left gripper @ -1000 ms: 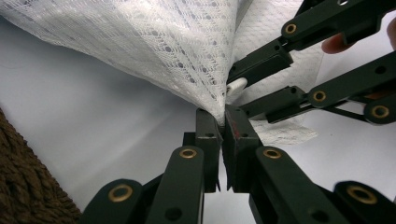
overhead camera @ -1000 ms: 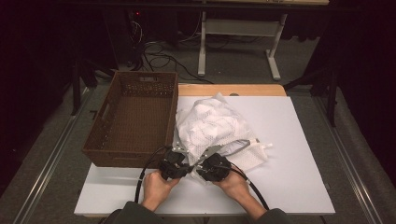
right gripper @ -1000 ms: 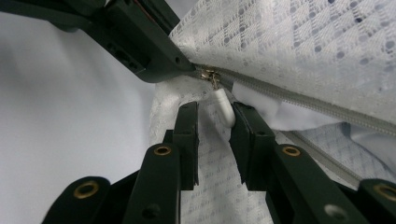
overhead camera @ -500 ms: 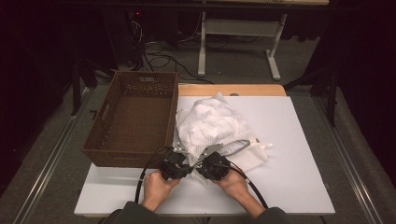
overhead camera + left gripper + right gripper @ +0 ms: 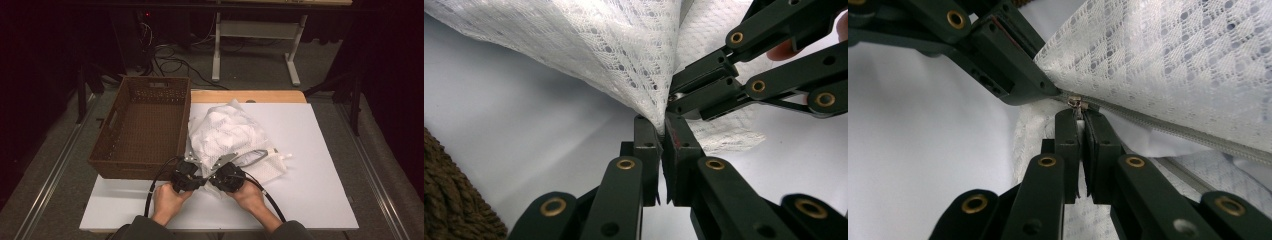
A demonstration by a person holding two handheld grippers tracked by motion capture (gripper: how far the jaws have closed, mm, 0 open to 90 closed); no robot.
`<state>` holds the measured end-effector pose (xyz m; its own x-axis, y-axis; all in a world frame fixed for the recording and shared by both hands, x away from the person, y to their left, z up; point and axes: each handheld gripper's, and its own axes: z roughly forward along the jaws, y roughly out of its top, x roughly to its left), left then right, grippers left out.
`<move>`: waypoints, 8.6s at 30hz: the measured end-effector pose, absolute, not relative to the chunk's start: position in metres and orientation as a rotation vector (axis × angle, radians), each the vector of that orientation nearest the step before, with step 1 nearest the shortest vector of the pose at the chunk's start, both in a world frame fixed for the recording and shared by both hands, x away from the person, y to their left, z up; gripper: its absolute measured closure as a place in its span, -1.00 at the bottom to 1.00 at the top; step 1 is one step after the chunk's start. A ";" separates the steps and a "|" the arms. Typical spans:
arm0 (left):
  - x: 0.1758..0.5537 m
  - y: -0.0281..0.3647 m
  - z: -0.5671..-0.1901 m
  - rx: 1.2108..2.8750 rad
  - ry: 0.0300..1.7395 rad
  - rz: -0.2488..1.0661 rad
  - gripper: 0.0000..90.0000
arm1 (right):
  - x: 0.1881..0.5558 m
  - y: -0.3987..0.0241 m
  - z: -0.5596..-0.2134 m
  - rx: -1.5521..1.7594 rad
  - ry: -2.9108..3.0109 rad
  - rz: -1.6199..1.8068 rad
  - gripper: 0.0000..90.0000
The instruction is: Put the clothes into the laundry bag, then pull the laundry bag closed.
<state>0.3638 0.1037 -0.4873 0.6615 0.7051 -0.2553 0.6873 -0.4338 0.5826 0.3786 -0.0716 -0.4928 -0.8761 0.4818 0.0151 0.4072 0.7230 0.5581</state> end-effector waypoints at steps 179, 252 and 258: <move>0.373 0.100 -0.506 2.216 1.109 -0.033 0.89 | 0.391 -0.169 -0.498 0.974 2.626 0.780 0.93; 0.367 0.097 -0.506 2.216 1.119 0.020 0.89 | 0.393 -0.193 -0.500 1.028 2.556 0.800 0.93; 0.367 0.097 -0.506 2.214 1.117 0.026 0.89 | 0.393 -0.193 -0.500 1.030 2.554 0.801 0.93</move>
